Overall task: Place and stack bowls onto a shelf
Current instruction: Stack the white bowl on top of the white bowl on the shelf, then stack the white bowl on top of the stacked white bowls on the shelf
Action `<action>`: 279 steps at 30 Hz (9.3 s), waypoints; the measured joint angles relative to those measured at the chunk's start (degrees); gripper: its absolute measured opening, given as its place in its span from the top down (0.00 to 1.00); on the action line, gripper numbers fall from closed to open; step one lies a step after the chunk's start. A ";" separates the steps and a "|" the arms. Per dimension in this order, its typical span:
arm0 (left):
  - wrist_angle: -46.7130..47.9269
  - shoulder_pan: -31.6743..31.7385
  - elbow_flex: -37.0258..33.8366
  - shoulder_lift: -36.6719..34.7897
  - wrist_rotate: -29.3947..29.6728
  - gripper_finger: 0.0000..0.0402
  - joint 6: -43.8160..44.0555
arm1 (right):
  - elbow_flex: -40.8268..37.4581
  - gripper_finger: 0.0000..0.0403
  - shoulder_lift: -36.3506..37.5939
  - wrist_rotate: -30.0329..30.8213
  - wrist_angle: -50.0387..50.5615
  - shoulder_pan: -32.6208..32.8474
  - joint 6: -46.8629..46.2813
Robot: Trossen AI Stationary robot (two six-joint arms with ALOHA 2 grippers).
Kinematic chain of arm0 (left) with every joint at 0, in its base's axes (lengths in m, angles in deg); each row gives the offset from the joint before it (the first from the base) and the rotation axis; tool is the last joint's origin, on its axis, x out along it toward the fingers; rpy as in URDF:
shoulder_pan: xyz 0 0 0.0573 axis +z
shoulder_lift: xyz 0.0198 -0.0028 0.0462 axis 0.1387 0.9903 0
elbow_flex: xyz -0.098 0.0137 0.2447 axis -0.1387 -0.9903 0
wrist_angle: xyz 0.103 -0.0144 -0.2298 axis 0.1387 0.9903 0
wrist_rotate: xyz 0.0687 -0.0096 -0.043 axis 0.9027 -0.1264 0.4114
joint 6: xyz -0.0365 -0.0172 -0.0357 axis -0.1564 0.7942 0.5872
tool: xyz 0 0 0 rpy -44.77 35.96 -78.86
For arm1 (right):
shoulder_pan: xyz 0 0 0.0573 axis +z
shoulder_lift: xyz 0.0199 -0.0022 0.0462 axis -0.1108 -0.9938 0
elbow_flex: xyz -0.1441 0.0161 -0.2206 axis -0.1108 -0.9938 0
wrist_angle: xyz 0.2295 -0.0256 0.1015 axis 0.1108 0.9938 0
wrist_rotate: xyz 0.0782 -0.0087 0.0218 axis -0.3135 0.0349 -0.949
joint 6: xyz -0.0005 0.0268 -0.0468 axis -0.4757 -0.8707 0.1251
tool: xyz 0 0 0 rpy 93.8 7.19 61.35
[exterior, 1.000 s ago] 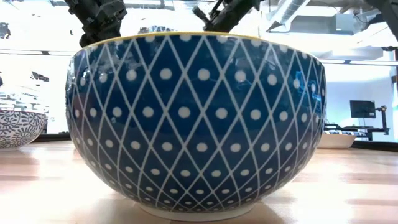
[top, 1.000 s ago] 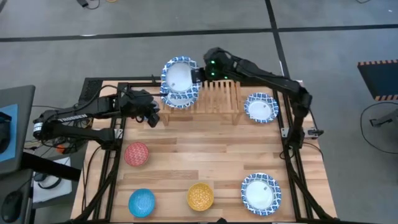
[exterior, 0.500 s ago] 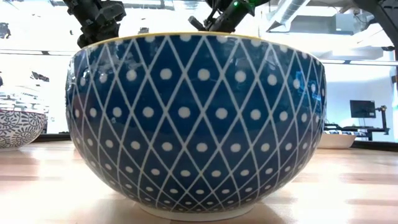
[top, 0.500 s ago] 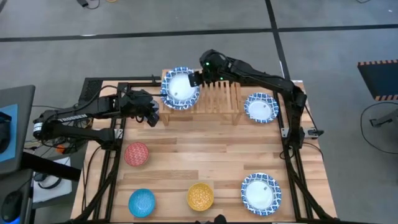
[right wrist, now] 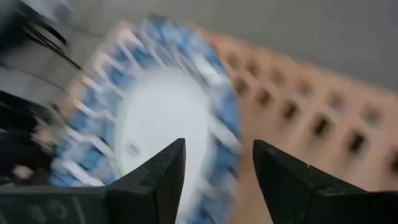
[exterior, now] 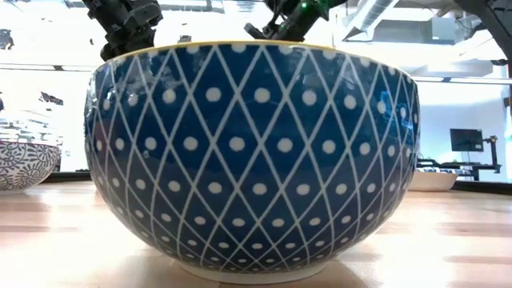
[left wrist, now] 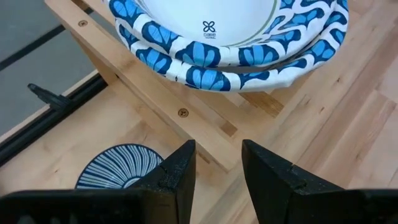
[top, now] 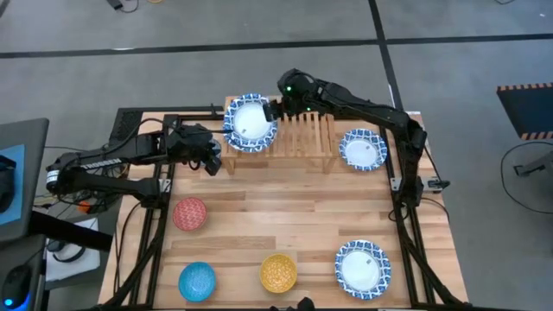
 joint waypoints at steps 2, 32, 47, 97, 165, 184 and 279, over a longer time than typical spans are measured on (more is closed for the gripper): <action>0.26 0.00 0.00 0.00 -0.51 0.72 0.85 | -0.24 0.50 0.07 0.02 1.80 0.00 -0.03; -9.42 0.07 -3.30 4.37 -0.53 0.72 -0.93 | -0.68 0.76 -3.42 -1.66 -0.54 -0.11 7.77; -20.73 4.41 -3.28 11.04 -0.51 0.72 -7.60 | -0.65 0.73 12.42 3.60 12.56 5.21 7.77; -18.15 -17.29 -3.23 8.79 11.54 0.72 32.66 | -68.58 0.38 48.96 10.91 14.52 16.90 17.60; -49.52 -25.13 -1.86 30.21 -11.90 0.72 35.15 | -77.38 0.95 37.22 -21.69 -10.84 52.01 -12.37; -56.93 -21.18 -1.84 30.21 -9.23 0.38 27.83 | -58.37 0.93 42.40 7.72 -8.91 31.73 -11.41; -10.48 -2.72 10.73 10.49 2.10 0.48 11.33 | -71.82 0.42 42.03 29.59 11.55 21.90 5.92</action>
